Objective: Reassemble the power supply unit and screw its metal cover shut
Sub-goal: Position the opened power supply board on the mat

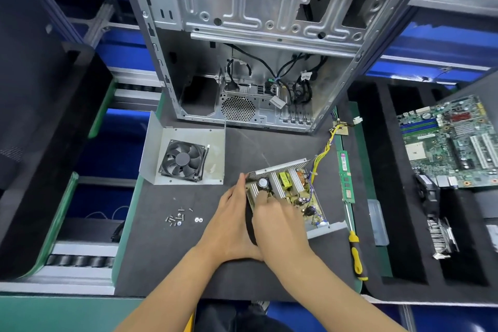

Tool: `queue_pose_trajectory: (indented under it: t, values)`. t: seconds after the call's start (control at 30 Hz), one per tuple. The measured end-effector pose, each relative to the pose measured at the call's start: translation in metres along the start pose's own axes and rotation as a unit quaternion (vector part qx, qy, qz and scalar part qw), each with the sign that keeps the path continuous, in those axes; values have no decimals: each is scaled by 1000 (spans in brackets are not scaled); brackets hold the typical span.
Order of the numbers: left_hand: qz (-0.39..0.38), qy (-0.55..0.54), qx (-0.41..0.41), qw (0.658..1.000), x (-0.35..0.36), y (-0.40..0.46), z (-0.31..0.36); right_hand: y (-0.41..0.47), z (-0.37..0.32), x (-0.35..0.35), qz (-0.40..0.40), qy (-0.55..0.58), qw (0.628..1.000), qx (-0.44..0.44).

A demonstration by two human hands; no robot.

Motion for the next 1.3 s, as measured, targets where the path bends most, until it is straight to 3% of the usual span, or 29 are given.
queue_pose_trajectory:
  t: [0.2, 0.3, 0.43, 0.57, 0.9, 1.13, 1.3]
  values:
    - [36, 102, 34, 994, -2, 4, 6, 0, 0, 6, -30, 3, 999, 30]
    - [28, 70, 6, 997, -3, 0, 6, 7, 17, 4, -65, 69, 993, 66]
    - [41, 80, 7, 996, -9, 0, 11, 12, 81, -23, 84, 150, 973, 151]
    - [32, 90, 5, 995, -11, 0, 11, 21, 106, -5, -36, 171, 955, 241]
    - [39, 98, 3, 994, -6, 1, 8, 17, 81, 11, -41, 236, 942, 237]
    - [40, 96, 1, 995, -3, 3, 4, 14, 83, 8, 13, 202, 949, 240]
    - [50, 100, 13, 994, -3, 4, 5, 19, 78, 9, -4, 160, 959, 233]
Point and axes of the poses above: each hand's wrist, its own y-axis towards the middle knuckle, its own x-axis out of the palm, z = x × y, the point moved 5 cm from there along y, towards the middle knuckle, and after that the axes turned 11 degrees about y, right-handed, at the moved point
